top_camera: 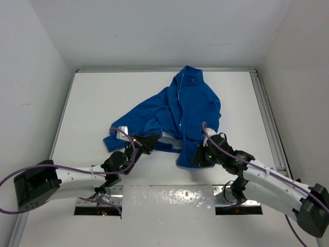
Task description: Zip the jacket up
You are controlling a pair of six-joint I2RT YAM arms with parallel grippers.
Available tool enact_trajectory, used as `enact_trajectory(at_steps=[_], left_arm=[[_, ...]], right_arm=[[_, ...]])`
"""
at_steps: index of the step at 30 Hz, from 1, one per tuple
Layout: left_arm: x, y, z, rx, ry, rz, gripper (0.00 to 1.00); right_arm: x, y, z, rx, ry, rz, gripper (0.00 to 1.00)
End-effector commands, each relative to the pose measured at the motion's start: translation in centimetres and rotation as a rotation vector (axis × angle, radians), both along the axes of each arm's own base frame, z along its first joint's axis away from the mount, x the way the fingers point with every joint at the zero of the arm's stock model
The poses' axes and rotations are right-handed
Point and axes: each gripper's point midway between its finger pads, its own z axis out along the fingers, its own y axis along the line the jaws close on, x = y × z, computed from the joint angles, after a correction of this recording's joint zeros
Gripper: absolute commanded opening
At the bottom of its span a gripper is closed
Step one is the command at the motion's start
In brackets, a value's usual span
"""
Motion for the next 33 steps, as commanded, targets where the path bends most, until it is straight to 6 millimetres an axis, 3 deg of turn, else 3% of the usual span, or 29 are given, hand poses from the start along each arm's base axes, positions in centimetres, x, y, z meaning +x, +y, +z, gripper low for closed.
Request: enact_trajectory(at_steps=[1, 5, 7, 11, 12, 13, 15, 16, 17, 18, 19, 24, 33], left_arm=[[0.7, 0.7, 2.7, -0.014, -0.093, 0.081, 0.0], [0.3, 0.2, 2.2, -0.003, -0.093, 0.052, 0.0], [0.1, 0.3, 1.7, 0.006, -0.09, 0.039, 0.0], [-0.7, 0.5, 1.0, -0.004, -0.077, 0.004, 0.0], [-0.9, 0.8, 0.8, -0.011, -0.073, 0.003, 0.0], [-1.0, 0.9, 0.8, -0.013, -0.072, 0.0, 0.0], [-1.3, 1.2, 0.7, -0.015, -0.068, -0.009, 0.0], [-1.4, 1.2, 0.5, -0.014, -0.065, -0.013, 0.0], [-1.5, 1.3, 0.6, -0.017, -0.065, -0.018, 0.0], [-1.6, 1.4, 0.5, -0.02, -0.066, -0.019, 0.0], [-1.7, 1.5, 0.6, -0.025, -0.068, -0.024, 0.0], [-1.9, 1.4, 0.8, -0.027, -0.078, -0.035, 0.0], [-2.4, 0.6, 0.8, -0.03, -0.085, -0.085, 0.0]], right_arm=[[1.2, 0.8, 0.2, 0.049, -0.043, -0.03, 0.1], [3.7, 3.9, 6.8, 0.228, -0.206, -0.004, 0.29], [4.5, 5.1, 9.9, 0.292, -0.241, 0.008, 0.29], [5.6, 8.3, 14.6, 0.409, -0.263, 0.07, 0.07], [6.0, 9.1, 14.9, 0.43, -0.266, 0.081, 0.06], [6.2, 9.5, 15.5, 0.452, -0.278, 0.088, 0.06], [6.4, 10.4, 16.0, 0.483, -0.285, 0.119, 0.15], [6.3, 11.1, 17.3, 0.51, -0.293, 0.162, 0.2], [6.4, 11.5, 17.4, 0.511, -0.284, 0.171, 0.31], [6.6, 12.0, 16.8, 0.507, -0.26, 0.178, 0.35], [6.4, 12.6, 17.6, 0.537, -0.255, 0.201, 0.4], [6.3, 13.5, 17.0, 0.563, -0.184, 0.209, 0.46], [7.1, 14.4, 15.8, 0.567, -0.14, 0.191, 0.42]])
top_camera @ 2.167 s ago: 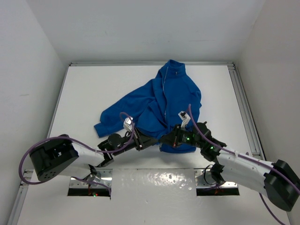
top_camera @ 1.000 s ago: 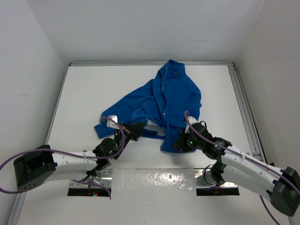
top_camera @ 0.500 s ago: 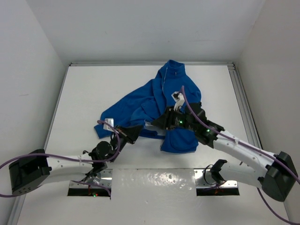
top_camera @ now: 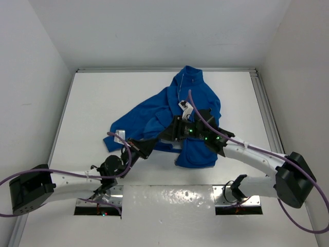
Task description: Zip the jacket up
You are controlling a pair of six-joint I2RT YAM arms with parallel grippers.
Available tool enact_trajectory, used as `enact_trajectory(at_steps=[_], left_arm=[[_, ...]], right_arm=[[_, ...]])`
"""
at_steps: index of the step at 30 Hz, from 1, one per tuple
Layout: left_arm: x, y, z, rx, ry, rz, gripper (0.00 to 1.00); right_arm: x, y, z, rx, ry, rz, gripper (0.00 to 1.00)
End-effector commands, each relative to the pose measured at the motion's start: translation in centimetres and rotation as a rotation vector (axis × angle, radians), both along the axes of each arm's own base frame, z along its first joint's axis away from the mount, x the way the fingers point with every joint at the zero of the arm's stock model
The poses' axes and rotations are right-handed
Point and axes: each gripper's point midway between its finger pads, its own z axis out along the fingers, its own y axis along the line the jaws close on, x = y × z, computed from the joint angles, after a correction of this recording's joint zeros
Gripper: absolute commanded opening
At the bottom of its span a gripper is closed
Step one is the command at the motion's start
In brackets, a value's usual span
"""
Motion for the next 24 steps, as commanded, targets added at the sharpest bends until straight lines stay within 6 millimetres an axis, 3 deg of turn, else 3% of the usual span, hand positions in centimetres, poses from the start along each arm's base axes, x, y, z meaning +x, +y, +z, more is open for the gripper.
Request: enact_trajectory(at_steps=[1, 8, 11, 16, 17, 22, 24], left_arm=[[-0.9, -0.4, 1.3, -0.057, -0.035, -0.047, 0.0], [-0.9, -0.3, 1.3, -0.059, -0.039, -0.047, 0.0], [-0.9, -0.3, 1.2, -0.056, -0.038, -0.05, 0.0], [-1.3, -0.6, 1.0, -0.047, -0.039, -0.074, 0.0], [-1.3, -0.6, 0.8, -0.044, -0.036, -0.077, 0.0], [-1.7, -1.1, 0.6, -0.033, -0.036, -0.106, 0.0], [-1.8, -1.1, 0.6, -0.043, -0.025, -0.113, 0.19]], right_arm=[[1.0, 1.2, 3.0, 0.077, -0.053, 0.011, 0.41], [1.6, 1.8, 1.8, 0.06, -0.013, 0.005, 0.39], [1.5, 1.9, 1.6, 0.069, -0.01, 0.002, 0.25], [2.2, 1.4, 1.7, 0.103, -0.041, -0.051, 0.12], [2.3, 1.4, 1.7, 0.113, -0.052, -0.054, 0.05], [2.4, 1.5, 1.8, 0.139, -0.087, -0.055, 0.0], [1.9, 1.5, 1.9, 0.138, -0.114, -0.019, 0.0]])
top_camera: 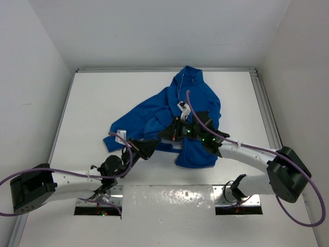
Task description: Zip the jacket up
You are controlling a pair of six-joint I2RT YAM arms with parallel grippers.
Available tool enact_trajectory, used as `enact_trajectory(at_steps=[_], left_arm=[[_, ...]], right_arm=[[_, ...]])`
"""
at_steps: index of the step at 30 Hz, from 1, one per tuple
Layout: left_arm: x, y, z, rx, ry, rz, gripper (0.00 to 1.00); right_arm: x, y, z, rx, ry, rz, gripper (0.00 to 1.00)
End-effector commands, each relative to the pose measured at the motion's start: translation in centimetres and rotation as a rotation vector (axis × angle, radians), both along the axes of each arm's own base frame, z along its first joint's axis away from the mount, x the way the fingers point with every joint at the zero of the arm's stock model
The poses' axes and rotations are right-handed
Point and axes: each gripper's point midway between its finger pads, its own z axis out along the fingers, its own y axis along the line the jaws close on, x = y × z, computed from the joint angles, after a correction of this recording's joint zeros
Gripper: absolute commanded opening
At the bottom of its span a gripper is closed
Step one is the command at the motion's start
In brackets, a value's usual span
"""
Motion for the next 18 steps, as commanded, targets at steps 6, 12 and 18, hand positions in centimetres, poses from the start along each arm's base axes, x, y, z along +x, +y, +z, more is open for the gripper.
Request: enact_trajectory(at_steps=[6, 12, 18], left_arm=[[-1.6, -0.8, 1.8, -0.086, 0.007, -0.103, 0.4], [-0.8, -0.1, 1.5, -0.158, 0.071, -0.162, 0.38], [-1.3, -0.7, 2.1, -0.144, 0.05, -0.237, 0.38]], right_arm=[[-0.2, -0.2, 3.4, 0.079, -0.187, 0.047, 0.0], [-1.3, -1.5, 4.4, 0.132, -0.238, 0.084, 0.0], [-2.1, -2.1, 4.6, 0.166, -0.208, 0.142, 0.0]])
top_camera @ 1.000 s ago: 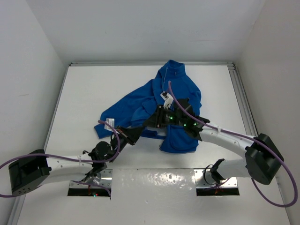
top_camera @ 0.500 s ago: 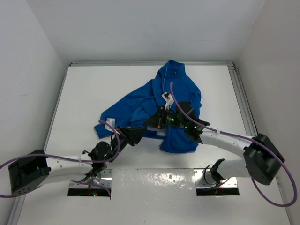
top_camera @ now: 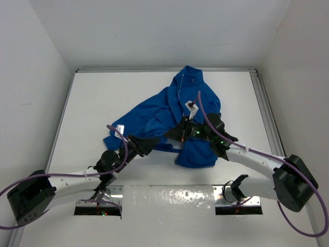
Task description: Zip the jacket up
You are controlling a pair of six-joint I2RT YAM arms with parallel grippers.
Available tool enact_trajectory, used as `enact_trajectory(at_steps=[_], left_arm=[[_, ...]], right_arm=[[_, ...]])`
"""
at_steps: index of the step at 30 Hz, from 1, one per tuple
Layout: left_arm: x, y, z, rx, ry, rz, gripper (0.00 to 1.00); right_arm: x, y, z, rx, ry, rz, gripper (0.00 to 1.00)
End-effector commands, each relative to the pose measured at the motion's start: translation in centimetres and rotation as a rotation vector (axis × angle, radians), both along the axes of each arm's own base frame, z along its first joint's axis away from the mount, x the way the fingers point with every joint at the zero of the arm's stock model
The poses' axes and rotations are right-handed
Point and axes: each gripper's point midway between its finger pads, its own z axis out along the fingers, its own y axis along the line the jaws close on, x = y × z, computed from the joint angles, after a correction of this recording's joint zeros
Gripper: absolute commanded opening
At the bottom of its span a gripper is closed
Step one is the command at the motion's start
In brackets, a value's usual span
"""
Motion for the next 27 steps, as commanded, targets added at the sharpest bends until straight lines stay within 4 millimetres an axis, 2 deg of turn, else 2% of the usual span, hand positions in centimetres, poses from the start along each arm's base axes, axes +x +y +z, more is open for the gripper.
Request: enact_trajectory(at_steps=[1, 9, 23, 27], left_arm=[[-1.5, -1.0, 1.5, -0.034, -0.043, -0.106, 0.38], [-2.2, -2.1, 2.5, -0.011, -0.093, -0.176, 0.38], [-1.3, -2.8, 3.2, 0.016, -0.138, -0.16, 0.39], [-1.0, -2.7, 3.5, 0.014, -0.148, -0.143, 0.31]], right_arm=[[-1.2, 0.2, 2.8, 0.084, -0.084, 0.085, 0.0], [-1.9, 0.4, 3.5, 0.115, -0.078, 0.126, 0.0], [-2.6, 0.6, 3.6, 0.133, -0.047, 0.174, 0.0], [-2.6, 0.6, 3.3, 0.123, -0.038, 0.174, 0.0]])
